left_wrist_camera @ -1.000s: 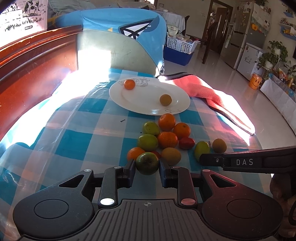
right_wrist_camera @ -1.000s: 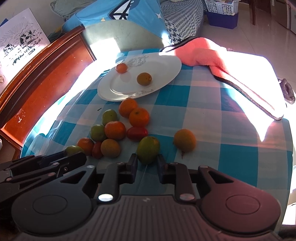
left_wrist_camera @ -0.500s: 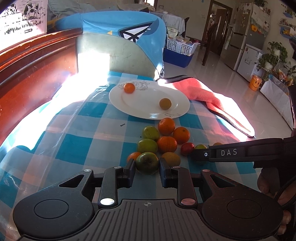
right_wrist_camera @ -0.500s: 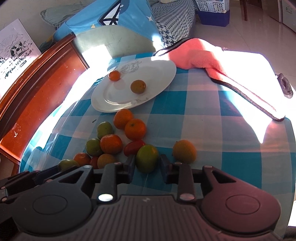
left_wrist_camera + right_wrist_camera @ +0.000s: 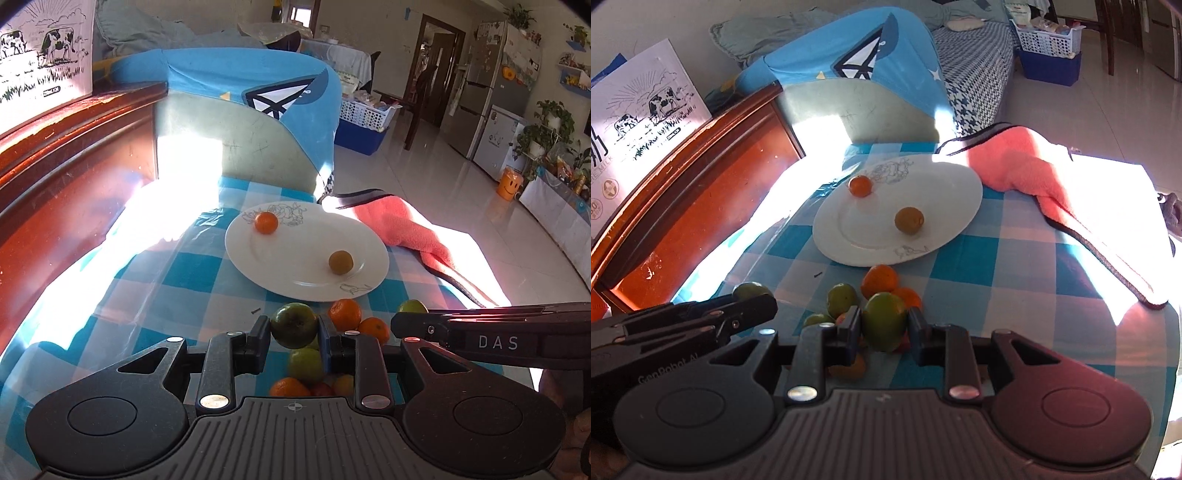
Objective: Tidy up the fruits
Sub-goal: 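Lift both green fruits and carry them over the white plate, then lower both green fruits onto the plate and open both grippers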
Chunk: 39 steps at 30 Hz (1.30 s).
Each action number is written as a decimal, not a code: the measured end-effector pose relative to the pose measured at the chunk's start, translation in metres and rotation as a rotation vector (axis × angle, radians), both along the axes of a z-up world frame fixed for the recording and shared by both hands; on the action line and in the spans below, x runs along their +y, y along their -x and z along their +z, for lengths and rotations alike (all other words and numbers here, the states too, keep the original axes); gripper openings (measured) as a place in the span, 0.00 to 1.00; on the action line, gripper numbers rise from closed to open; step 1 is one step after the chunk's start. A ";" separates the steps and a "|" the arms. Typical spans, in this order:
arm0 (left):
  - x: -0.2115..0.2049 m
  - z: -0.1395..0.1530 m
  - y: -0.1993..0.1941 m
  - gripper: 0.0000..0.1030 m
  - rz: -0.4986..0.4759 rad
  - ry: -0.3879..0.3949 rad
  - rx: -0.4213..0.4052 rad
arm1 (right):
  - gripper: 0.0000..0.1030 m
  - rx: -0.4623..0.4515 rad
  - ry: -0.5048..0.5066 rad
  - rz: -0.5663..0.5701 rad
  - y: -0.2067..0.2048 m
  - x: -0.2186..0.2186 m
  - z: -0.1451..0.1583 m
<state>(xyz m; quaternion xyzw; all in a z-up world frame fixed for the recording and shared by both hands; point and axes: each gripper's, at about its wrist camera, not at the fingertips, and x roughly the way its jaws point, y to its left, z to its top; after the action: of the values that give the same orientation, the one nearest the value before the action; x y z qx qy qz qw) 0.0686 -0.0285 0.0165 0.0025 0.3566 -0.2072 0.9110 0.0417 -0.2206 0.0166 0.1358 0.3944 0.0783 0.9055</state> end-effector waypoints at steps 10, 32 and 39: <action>-0.015 0.006 -0.042 0.24 -0.015 -0.002 -0.026 | 0.26 -0.027 -0.025 0.009 -0.046 -0.015 0.010; -0.044 -0.020 -0.116 0.24 -0.045 0.007 0.013 | 0.26 0.005 -0.066 -0.055 -0.122 -0.039 -0.019; -0.048 -0.031 -0.128 0.24 -0.043 0.003 0.031 | 0.26 0.041 -0.067 -0.069 -0.138 -0.040 -0.033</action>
<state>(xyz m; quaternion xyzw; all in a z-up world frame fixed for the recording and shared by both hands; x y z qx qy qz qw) 0.1965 -0.0762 -0.0145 0.0057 0.3703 -0.2273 0.9007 0.1798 -0.2606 -0.0168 0.1811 0.4050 0.0572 0.8944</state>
